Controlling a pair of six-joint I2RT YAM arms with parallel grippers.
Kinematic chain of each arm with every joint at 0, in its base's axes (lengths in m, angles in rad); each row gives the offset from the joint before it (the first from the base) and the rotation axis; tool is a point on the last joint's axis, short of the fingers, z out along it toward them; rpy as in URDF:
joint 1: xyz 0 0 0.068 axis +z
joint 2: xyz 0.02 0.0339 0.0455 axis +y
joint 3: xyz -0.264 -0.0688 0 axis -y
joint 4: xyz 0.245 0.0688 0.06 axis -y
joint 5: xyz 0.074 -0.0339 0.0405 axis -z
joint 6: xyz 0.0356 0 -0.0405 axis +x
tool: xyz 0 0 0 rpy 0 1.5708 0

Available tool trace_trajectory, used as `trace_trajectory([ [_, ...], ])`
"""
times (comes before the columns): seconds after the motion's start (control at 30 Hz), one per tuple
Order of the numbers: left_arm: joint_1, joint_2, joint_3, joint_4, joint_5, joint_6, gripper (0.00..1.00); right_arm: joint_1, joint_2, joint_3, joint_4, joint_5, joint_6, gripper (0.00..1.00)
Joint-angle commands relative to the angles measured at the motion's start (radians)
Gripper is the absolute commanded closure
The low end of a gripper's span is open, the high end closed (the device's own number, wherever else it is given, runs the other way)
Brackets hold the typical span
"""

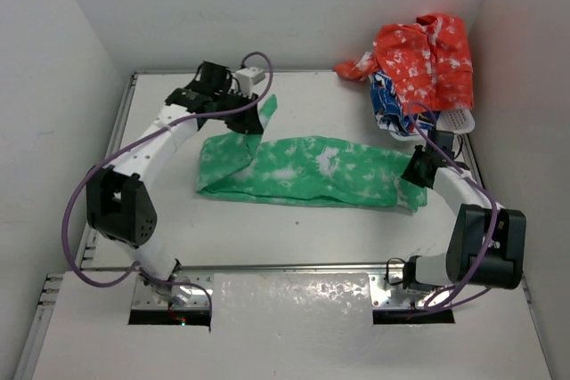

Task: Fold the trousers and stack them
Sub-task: Fold the trousers

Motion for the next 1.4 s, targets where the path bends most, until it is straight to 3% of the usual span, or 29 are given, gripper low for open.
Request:
trace_trajectory([
  [0.0, -0.075, 0.047, 0.004, 0.170, -0.053, -0.108, 1.00, 0.010, -0.031, -0.015, 0.036, -0.007, 0.031, 0.79],
  [0.27, -0.233, 0.172, -0.008, 0.282, -0.075, -0.196, 1.00, 0.025, -0.071, -0.004, -0.006, 0.028, 0.032, 0.79],
  [0.33, -0.274, 0.203, -0.015, 0.281, -0.067, -0.180, 0.76, 0.033, -0.081, -0.003, -0.009, 0.032, 0.029, 0.77],
  [0.37, -0.291, 0.209, -0.019, 0.275, -0.060, -0.144, 0.63, 0.041, -0.083, 0.003, -0.010, 0.029, 0.020, 0.71],
  [0.4, -0.310, 0.217, -0.019, 0.256, -0.055, -0.124, 0.37, 0.042, -0.083, 0.011, -0.013, 0.026, 0.009, 0.66],
  [0.5, -0.425, 0.231, 0.019, 0.165, -0.065, 0.039, 0.10, 0.044, -0.083, 0.057, -0.045, 0.023, -0.049, 0.53],
  [0.57, -0.453, 0.214, 0.086, 0.103, -0.069, 0.143, 0.02, 0.044, -0.088, 0.100, -0.058, 0.019, -0.080, 0.49],
  [0.67, -0.431, 0.130, 0.148, 0.054, -0.126, 0.231, 0.00, 0.057, -0.086, 0.166, -0.075, 0.003, -0.101, 0.46],
  [0.73, -0.376, 0.052, 0.156, 0.038, -0.165, 0.205, 0.00, 0.082, -0.077, 0.207, -0.084, 0.006, -0.103, 0.45],
  [0.8, -0.183, -0.008, 0.107, 0.046, -0.120, 0.124, 0.02, 0.122, -0.071, 0.220, -0.076, 0.002, -0.103, 0.44],
  [0.83, -0.028, -0.037, 0.031, 0.050, -0.078, 0.060, 0.18, 0.128, -0.063, 0.220, -0.064, -0.007, -0.080, 0.44],
  [0.93, 0.163, -0.039, -0.098, -0.015, -0.064, 0.033, 0.62, 0.127, -0.048, 0.208, -0.065, -0.010, -0.049, 0.43],
  [0.97, 0.266, -0.006, -0.140, -0.061, -0.020, 0.062, 0.65, 0.127, -0.039, 0.203, -0.076, -0.010, -0.040, 0.42],
  [1.1, 0.287, 0.027, -0.287, 0.006, 0.023, 0.087, 0.22, 0.127, -0.028, 0.194, -0.088, -0.038, -0.038, 0.38],
  [1.13, 0.287, 0.045, -0.304, 0.024, 0.032, 0.081, 0.18, 0.127, -0.028, 0.194, -0.095, -0.040, -0.040, 0.38],
  [1.27, 0.312, 0.123, -0.360, 0.087, -0.052, 0.051, 0.15, 0.119, -0.029, 0.186, -0.128, -0.030, -0.048, 0.36],
  [1.37, 0.322, 0.177, -0.373, 0.113, -0.058, 0.045, 0.21, 0.097, -0.028, 0.172, -0.151, -0.027, -0.040, 0.36],
])
